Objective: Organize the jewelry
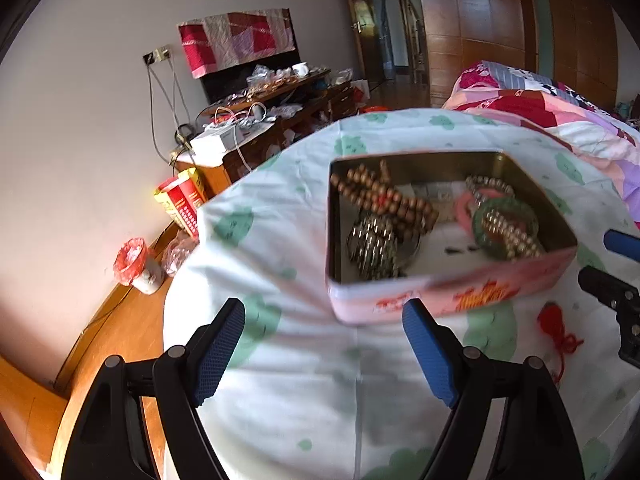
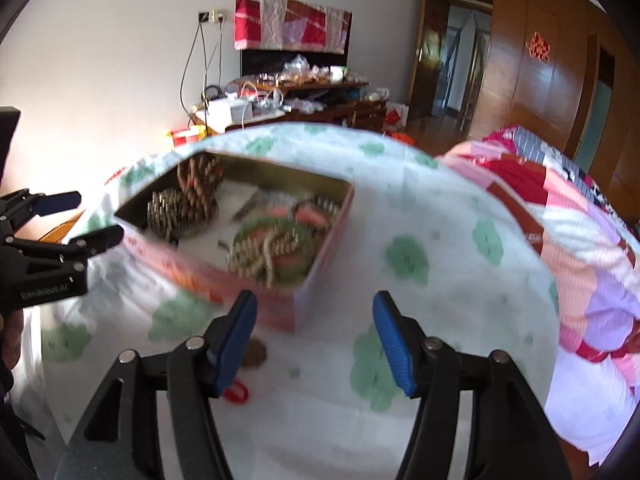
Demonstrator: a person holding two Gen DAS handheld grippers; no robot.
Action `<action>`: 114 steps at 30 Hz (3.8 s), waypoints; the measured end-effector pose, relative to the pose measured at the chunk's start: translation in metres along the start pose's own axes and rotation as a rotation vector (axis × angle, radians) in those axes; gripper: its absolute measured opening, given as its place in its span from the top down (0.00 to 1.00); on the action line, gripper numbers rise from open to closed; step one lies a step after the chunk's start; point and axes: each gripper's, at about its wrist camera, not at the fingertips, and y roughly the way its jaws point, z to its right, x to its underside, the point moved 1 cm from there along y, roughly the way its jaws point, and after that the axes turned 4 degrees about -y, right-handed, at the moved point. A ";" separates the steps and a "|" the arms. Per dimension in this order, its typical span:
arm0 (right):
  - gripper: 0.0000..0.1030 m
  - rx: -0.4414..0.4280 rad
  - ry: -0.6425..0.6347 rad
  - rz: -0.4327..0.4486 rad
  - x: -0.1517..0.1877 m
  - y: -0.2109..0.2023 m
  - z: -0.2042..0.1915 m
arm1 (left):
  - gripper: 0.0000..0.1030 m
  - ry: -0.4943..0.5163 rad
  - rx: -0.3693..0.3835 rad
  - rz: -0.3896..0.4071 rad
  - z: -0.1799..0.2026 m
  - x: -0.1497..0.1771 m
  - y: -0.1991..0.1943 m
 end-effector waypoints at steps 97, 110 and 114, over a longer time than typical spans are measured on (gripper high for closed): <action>0.92 0.081 -0.029 -0.018 0.058 -0.028 0.008 | 0.48 0.111 0.282 -0.111 0.059 0.043 -0.015; 0.92 0.065 -0.029 -0.008 0.058 -0.029 0.006 | 0.39 0.058 0.247 -0.079 0.036 0.042 -0.013; 0.92 0.053 -0.036 -0.006 0.055 -0.028 0.001 | 0.39 0.066 0.241 -0.087 0.038 0.043 -0.008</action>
